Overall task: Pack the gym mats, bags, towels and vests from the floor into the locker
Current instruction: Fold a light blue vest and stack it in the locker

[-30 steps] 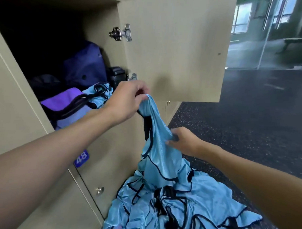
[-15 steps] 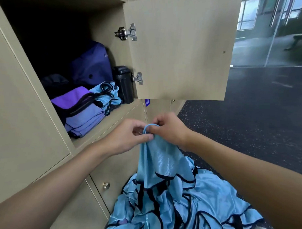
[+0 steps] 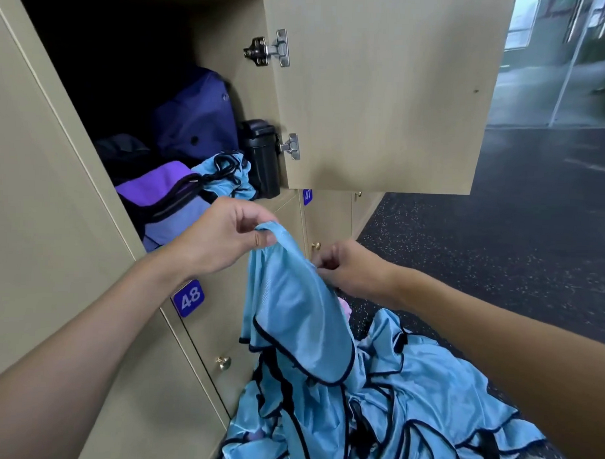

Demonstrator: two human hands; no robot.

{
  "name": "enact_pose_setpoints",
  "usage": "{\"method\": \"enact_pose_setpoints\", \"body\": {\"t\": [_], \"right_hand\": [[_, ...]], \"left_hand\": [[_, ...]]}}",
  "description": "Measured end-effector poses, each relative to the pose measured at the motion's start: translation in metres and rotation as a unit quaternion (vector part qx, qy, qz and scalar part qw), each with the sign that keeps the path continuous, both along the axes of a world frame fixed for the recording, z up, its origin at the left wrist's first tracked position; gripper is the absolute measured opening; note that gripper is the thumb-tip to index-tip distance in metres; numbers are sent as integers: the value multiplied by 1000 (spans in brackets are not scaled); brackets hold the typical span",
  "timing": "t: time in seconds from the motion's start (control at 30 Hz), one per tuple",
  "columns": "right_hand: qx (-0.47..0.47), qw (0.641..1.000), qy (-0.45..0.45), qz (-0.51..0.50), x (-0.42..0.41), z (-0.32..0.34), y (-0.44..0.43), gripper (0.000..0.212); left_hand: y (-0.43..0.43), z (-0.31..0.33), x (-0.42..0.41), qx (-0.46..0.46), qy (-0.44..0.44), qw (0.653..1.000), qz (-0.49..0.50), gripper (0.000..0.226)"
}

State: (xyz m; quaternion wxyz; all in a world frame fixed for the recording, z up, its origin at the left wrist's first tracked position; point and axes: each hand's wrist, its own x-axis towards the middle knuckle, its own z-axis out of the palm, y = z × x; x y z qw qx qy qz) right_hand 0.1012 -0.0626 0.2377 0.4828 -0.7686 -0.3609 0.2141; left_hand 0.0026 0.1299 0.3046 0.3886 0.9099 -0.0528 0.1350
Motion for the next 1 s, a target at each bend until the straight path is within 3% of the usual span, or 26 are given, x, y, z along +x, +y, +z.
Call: {"method": "enact_pose_setpoints", "body": {"t": [0.07, 0.17, 0.27, 0.4, 0.5, 0.6, 0.67, 0.77, 0.87, 0.93, 1.0], "right_hand": [[9, 998, -43, -37, -2, 5, 0, 16], [33, 995, -76, -49, -5, 15, 0, 18], [55, 993, -95, -47, -10, 21, 3, 18], [101, 991, -71, -50, -14, 26, 6, 14], [77, 996, -34, -21, -9, 22, 1, 6], [-17, 998, -60, 9, -8, 15, -8, 17], [-23, 996, -82, -17, -9, 17, -10, 25], [31, 993, -103, -52, -10, 25, -9, 30], [53, 992, -109, -46, -13, 31, -1, 34], [60, 991, -110, -52, -16, 32, 3, 35], [86, 990, -96, -65, -18, 32, 5, 35]], "left_hand": [[7, 1, -2, 52, 50, 997, 5, 26], [4, 3, -7, 23, 138, 990, -2, 47], [-9, -13, -3, 8, 133, 991, -6, 64], [-9, -34, 5, 32, 92, 995, -16, 29], [-2, -20, 2, 3, 12, 1000, 14, 4], [4, 0, -4, 4, -36, 999, 32, 16], [16, 5, -8, 42, -32, 996, 65, 21], [20, 6, -14, 85, 66, 992, 66, 27], [-2, -5, -15, 4, 123, 992, -3, 65], [-15, -16, -8, -14, 106, 994, -15, 56], [-21, -23, -4, -11, 75, 997, -13, 20]]}}
